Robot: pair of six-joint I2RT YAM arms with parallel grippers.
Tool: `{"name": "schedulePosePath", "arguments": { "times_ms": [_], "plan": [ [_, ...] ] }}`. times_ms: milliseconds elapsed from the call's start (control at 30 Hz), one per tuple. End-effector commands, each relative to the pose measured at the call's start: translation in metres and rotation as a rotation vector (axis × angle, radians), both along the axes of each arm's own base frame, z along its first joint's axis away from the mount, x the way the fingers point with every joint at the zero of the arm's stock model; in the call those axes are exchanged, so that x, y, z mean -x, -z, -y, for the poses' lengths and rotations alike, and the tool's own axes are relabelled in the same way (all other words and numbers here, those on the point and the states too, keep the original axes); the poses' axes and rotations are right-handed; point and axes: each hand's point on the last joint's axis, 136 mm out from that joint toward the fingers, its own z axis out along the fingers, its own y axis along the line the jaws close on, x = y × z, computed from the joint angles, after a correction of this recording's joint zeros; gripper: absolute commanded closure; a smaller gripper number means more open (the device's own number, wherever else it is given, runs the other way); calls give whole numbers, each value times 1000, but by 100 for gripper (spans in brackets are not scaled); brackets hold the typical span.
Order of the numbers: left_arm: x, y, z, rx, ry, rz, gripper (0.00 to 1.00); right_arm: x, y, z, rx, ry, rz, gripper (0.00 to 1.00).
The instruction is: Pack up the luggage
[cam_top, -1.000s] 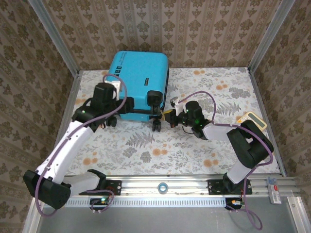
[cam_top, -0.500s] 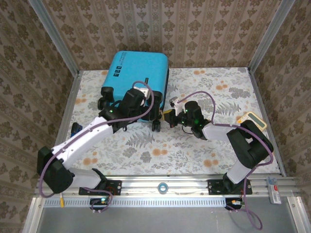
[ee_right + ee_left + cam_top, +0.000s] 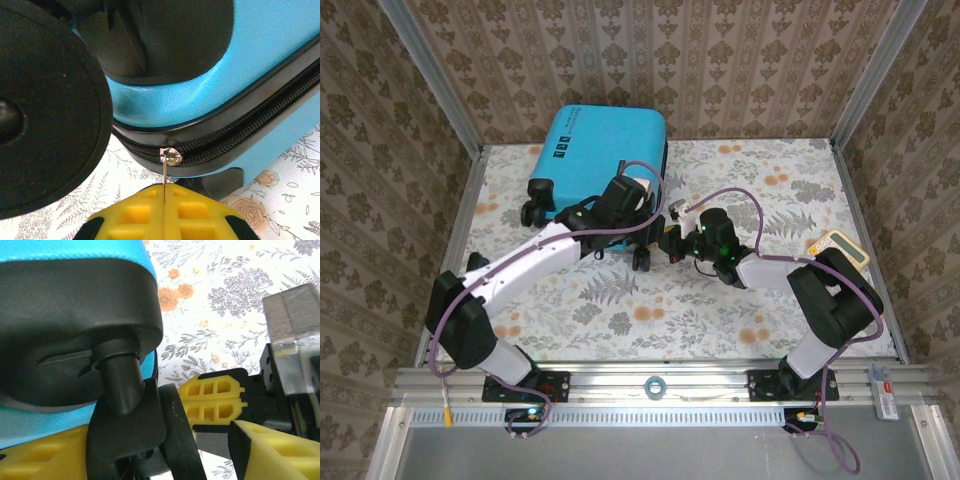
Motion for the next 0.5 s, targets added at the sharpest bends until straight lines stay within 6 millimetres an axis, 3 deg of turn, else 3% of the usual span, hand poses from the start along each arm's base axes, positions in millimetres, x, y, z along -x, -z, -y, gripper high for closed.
{"name": "schedulePosePath", "arguments": {
  "times_ms": [0,133,300,467],
  "plan": [
    [-2,-2,1,-36,7,14,32,5,-22,-8,-28,-36,67,100],
    [-4,0,2,-47,8,15,38,5,-20,-7,-28,-31,66,100],
    [-6,2,3,-51,12,10,65,4,-20,-8,-26,-31,69,100],
    [-7,-2,2,-44,12,11,78,2,-20,-7,-23,-24,68,100]
  ]
}}
